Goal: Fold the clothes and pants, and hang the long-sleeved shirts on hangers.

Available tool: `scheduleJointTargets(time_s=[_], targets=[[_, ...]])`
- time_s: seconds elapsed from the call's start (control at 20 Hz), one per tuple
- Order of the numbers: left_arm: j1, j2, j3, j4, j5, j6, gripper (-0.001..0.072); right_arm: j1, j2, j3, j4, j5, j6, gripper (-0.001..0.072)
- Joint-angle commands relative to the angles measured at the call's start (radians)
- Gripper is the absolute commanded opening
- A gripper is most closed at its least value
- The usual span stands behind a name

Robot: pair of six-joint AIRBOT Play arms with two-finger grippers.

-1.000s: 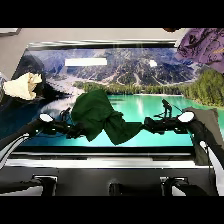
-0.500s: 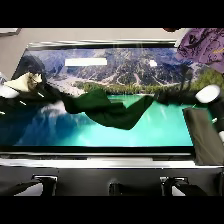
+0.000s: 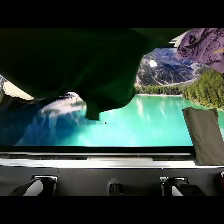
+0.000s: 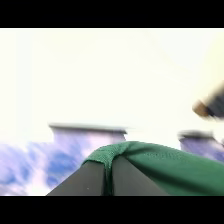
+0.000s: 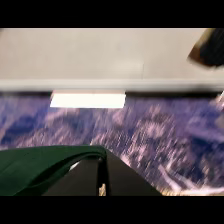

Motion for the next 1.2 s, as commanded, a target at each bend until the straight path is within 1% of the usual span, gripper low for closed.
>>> scheduleJointTargets(time_s=[0.0,0.15,0.25,0.35,0.45,0.55,0.7,0.85,1.0,1.15], targets=[[0.049,0.153,0.042,0.182,-0.020,-0.058,0.0012,0.001,0.125,0.071,-0.074,0.018,0.055,0.0026],[0.049,0.218,0.041,0.287,-0.020,-0.134,0.0012,0.001,0.169,0.071,-0.116,0.006,0.099,0.0026],[0.048,0.213,0.037,0.287,-0.027,-0.146,0.0012,0.001,0.148,0.071,-0.155,-0.001,0.128,0.0026],[0.048,0.191,-0.005,0.262,-0.049,-0.146,0.0011,0.001,0.079,0.071,-0.186,-0.001,0.187,0.0026],[0.047,0.137,-0.083,0.206,-0.104,-0.140,0.0012,0.001,-0.036,0.071,-0.187,-0.002,0.196,0.0026],[0.024,0.056,-0.190,0.169,-0.130,-0.087,0.0012,0.002,-0.187,0.071,-0.171,-0.018,0.213,0.0026],[-0.037,-0.117,-0.350,0.179,-0.045,-0.023,0.0011,0.002,-0.440,0.071,-0.050,-0.156,0.213,0.0026],[-0.090,-0.336,-0.422,0.201,0.104,-0.020,0.0011,0.013,-0.665,0.071,0.073,-0.249,0.214,0.0026],[-0.145,-0.560,-0.421,0.209,0.242,-0.009,0.0011,0.082,-0.839,0.064,0.051,-0.256,0.213,0.0026],[-0.190,-0.724,-0.421,0.208,0.283,-0.009,0.0012,0.142,-0.969,0.050,0.032,-0.229,0.223,0.0027]])
